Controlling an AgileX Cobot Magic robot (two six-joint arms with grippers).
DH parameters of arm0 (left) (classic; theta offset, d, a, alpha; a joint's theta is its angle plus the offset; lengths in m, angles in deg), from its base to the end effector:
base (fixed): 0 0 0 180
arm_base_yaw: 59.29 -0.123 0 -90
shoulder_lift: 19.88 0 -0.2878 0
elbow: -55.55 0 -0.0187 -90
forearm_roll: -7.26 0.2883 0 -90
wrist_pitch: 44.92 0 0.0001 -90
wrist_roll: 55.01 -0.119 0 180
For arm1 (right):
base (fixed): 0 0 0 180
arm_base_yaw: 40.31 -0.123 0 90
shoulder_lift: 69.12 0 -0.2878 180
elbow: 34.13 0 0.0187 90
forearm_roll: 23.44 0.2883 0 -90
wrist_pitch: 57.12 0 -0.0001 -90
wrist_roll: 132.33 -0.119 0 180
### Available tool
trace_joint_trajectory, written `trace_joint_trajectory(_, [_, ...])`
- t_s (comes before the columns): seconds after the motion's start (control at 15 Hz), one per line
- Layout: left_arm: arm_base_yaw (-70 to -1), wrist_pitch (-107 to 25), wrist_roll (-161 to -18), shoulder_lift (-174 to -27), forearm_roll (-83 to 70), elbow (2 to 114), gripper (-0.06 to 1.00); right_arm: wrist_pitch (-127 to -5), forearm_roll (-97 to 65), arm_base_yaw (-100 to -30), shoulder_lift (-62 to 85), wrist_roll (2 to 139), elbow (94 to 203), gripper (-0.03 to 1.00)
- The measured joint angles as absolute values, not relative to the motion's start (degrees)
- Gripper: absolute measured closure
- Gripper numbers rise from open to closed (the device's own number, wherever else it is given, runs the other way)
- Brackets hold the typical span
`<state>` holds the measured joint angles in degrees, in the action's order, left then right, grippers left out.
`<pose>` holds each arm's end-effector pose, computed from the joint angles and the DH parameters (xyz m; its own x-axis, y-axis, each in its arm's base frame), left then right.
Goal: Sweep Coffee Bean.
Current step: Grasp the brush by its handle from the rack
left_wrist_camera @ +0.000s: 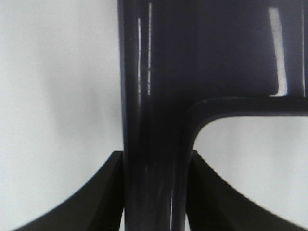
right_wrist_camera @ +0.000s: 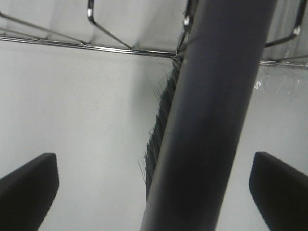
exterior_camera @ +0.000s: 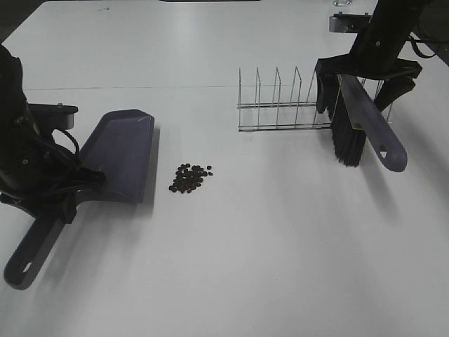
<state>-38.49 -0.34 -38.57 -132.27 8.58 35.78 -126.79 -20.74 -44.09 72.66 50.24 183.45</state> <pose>0.3209 -0.1198 0.0907 -0.9940 0.0918 -0.0592 0.0919 0.9958 0.0003 0.5213 0.0397 0.1303 -0.9897 -0.0939 -0.1084 -0.0988 0.9943 0.0408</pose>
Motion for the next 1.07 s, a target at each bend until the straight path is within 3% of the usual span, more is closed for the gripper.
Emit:
trace_joint_trajectory(0.67, [-38.5, -0.3, -38.6, -132.3, 8.6, 35.8, 0.61, -127.0, -20.6, -44.1, 76.2, 50.2, 183.5, 0.01])
trace_joint_trajectory(0.73, [-38.5, -0.3, -38.6, -132.3, 8.6, 35.8, 0.61, -127.0, -20.6, -44.1, 76.2, 50.2, 183.5, 0.06])
trace_joint_trajectory(0.93, [-38.5, -0.3, -38.6, -132.3, 8.6, 35.8, 0.61, -127.1, -22.3, -44.1, 76.2, 49.0, 183.5, 0.63])
trace_joint_trajectory(1.07, [-38.5, -0.3, -38.6, -132.3, 8.7, 35.8, 0.61, -127.2, -24.6, -43.6, 76.2, 48.4, 183.5, 0.67])
